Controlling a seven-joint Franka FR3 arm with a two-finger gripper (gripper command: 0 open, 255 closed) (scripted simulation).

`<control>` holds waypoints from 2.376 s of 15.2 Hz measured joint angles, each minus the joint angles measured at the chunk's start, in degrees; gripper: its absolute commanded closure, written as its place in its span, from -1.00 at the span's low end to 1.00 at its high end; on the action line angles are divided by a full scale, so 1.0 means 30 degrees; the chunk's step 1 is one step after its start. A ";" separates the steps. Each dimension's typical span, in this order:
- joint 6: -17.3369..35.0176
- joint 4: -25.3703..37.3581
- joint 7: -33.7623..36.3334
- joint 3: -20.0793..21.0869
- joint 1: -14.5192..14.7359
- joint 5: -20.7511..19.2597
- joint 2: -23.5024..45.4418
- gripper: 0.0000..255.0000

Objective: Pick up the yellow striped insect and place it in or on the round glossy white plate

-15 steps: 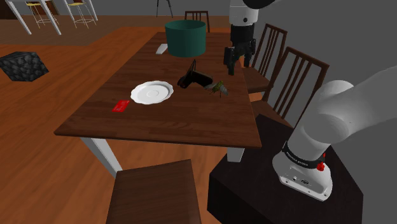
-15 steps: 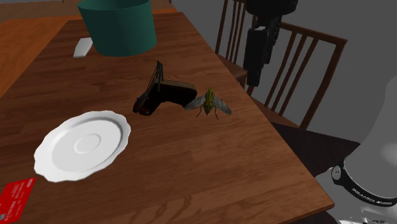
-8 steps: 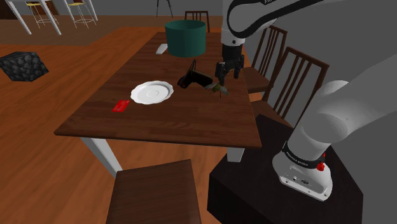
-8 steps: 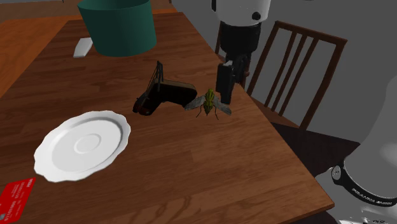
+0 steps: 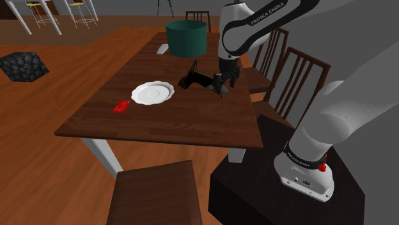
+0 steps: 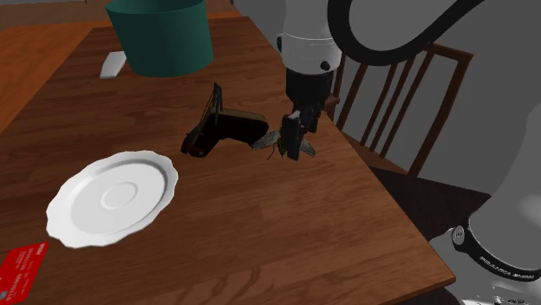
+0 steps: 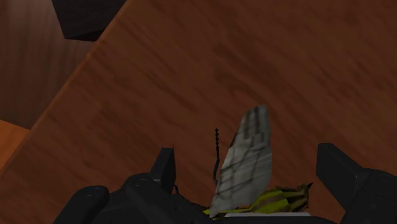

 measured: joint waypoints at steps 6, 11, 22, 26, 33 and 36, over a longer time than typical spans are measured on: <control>0.0765 -0.0426 -0.0018 -0.0023 -0.0001 -0.0001 0.0322 -1.00; 0.0784 -0.0425 -0.0015 -0.0020 0.0001 0.0001 0.0322 1.00; 0.0131 -0.0106 -0.0014 -0.0013 -0.0008 -0.0009 0.0001 1.00; -0.0989 0.0448 -0.0024 -0.0005 -0.0030 -0.0025 -0.0571 1.00; -0.3084 0.1649 0.0050 0.0086 -0.0008 -0.0005 -0.1465 1.00; -0.3863 0.2206 0.0052 0.0101 -0.0008 -0.0001 -0.1685 1.00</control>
